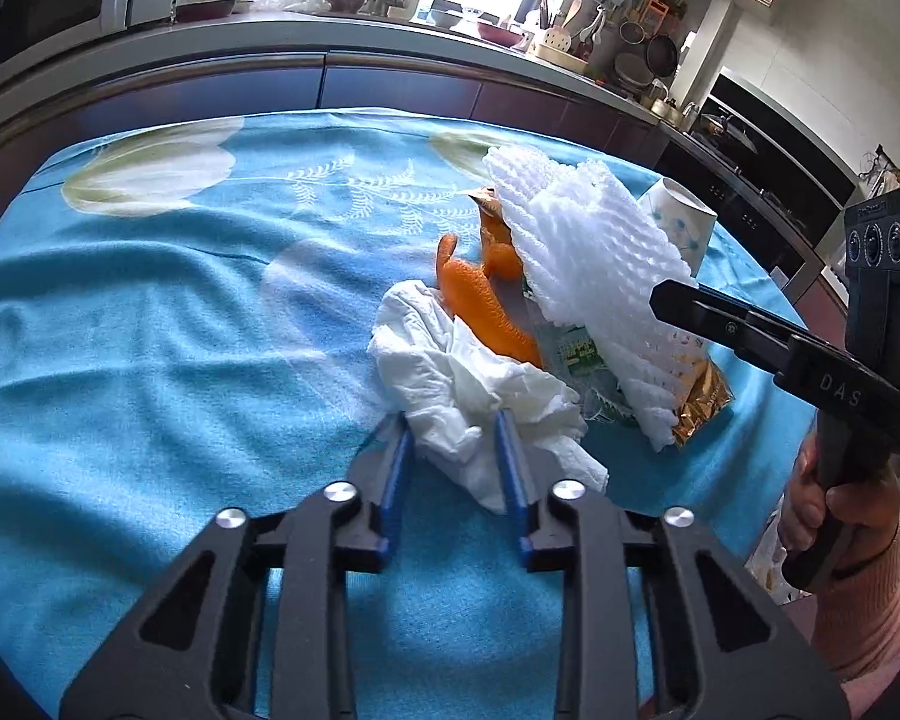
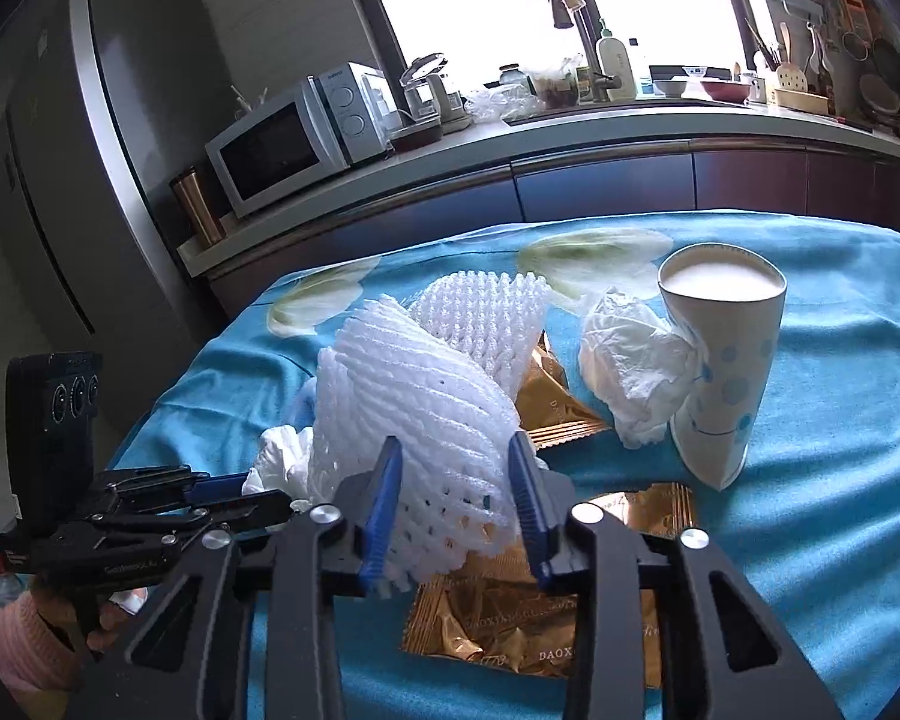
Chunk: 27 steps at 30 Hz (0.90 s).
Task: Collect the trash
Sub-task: 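Return to the table and grasp the white foam net with the right gripper, then carry the foam net to the teal bin with the right gripper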
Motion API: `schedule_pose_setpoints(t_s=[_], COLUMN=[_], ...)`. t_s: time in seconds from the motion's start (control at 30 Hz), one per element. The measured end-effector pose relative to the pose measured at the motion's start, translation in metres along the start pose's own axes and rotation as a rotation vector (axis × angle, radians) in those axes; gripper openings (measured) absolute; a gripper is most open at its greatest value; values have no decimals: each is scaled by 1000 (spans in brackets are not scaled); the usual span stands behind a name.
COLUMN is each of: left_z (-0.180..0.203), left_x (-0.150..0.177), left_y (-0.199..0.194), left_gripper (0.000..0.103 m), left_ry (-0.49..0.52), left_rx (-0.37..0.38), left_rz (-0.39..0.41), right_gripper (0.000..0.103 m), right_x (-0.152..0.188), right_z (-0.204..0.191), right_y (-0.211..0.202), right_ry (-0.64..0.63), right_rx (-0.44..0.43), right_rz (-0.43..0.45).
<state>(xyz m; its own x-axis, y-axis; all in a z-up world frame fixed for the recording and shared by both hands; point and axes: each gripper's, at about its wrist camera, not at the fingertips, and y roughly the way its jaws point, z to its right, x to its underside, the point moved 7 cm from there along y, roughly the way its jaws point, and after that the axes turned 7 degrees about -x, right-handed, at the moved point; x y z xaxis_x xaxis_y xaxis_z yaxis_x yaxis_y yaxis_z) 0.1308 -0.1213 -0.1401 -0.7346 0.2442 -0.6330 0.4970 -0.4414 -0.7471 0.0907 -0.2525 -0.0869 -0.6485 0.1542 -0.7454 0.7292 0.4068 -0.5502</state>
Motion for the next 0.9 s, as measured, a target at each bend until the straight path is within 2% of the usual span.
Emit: schedule_pose_setpoints(t_s=[0.03,0.17,0.57,0.67,0.9], left_z=[1,-3,-24,-32,-59], left_x=[0,-1,-2,2,7], left_y=[1,-6,-64,-80,-115], left_gripper=[10,7,6,6,6], left_ry=[-2,-10,-47,-51,-85], left_rx=[4,-1,30,26,-2], left_rz=[0,25,138,162,215], right_gripper=[21,16,16,16,16], right_x=[0,-3,-17,-17,-19], right_z=[-1,-6,-20,-20,-33], right_y=[-2,-14,-44,-47,-48], right_ry=[-7,-18,-13,-17,-24], right_rx=[1,-6,-63,-58,-104], right_rz=[1,25,76,82,80])
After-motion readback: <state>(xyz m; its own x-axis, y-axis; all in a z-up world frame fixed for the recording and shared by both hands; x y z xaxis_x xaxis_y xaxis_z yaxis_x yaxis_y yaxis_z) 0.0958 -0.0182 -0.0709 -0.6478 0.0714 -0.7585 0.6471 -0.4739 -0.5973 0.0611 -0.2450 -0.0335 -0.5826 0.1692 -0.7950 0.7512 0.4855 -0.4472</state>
